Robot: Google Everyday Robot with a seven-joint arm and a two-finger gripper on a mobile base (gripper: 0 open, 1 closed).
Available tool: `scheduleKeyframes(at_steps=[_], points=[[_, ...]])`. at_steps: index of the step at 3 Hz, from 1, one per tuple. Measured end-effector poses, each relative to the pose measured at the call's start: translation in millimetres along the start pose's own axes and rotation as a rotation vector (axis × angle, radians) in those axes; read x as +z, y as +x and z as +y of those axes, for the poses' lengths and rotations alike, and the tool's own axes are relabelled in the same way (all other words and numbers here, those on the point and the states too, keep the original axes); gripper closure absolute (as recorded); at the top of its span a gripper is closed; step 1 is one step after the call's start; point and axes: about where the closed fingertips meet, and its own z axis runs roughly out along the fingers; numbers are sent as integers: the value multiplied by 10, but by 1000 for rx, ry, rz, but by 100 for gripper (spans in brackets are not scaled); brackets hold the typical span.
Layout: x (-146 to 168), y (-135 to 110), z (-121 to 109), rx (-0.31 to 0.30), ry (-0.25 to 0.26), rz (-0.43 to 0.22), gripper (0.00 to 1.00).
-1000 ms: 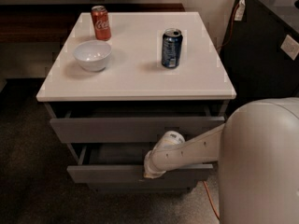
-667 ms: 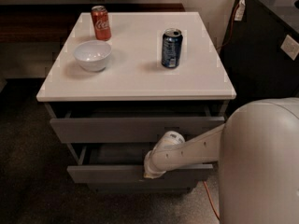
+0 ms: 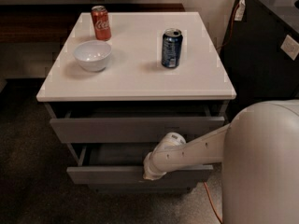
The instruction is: Open middle drawer
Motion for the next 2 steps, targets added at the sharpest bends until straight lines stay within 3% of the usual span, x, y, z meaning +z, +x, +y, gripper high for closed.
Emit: scheduleKeyframes(at_steps=[1, 2], points=[[-20, -42, 80, 7, -13, -17, 82], [-19, -36, 82, 6, -14, -17, 51]])
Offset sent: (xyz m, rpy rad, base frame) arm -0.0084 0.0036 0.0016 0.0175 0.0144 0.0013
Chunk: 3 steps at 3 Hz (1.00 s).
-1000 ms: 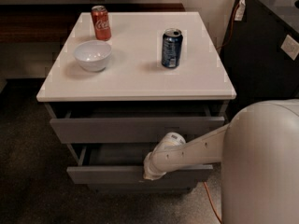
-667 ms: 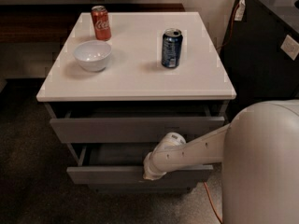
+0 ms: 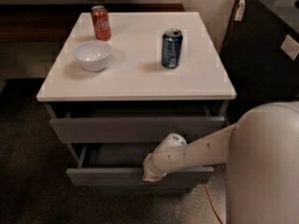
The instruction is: Open middle drawer
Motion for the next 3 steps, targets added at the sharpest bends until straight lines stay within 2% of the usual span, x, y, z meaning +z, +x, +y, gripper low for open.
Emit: scheduleKeyframes(at_steps=[2, 3], points=[[58, 15, 31, 1, -14, 0, 4], [132, 15, 74, 15, -29, -14, 15]])
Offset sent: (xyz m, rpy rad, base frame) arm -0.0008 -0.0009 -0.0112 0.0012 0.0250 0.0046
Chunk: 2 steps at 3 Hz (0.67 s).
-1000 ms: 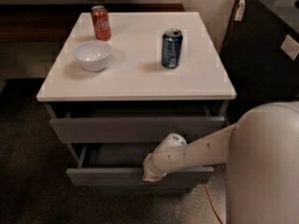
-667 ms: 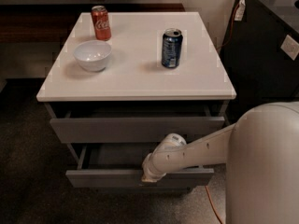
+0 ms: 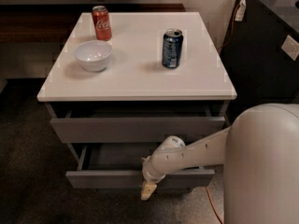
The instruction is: Open middle drawer
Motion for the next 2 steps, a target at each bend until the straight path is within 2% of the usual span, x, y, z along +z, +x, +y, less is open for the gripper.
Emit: scheduleKeyframes(at_steps=[2], points=[[44, -48, 113, 10, -25, -20, 61]])
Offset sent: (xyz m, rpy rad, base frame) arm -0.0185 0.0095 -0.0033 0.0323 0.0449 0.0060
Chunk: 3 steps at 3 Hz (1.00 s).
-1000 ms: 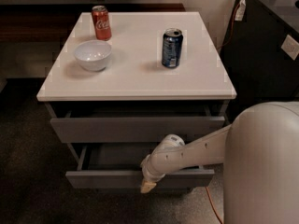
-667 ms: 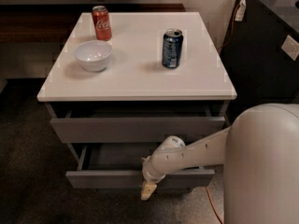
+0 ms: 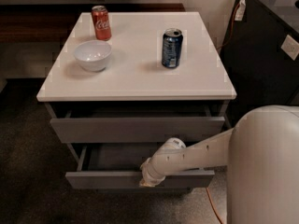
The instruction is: Open middle drawer
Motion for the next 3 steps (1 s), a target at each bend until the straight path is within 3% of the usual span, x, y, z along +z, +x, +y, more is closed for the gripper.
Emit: scheduleKeyframes(at_steps=[1, 3], points=[[9, -75, 103, -5, -19, -23, 94], [7, -95, 164, -5, -27, -29, 100]])
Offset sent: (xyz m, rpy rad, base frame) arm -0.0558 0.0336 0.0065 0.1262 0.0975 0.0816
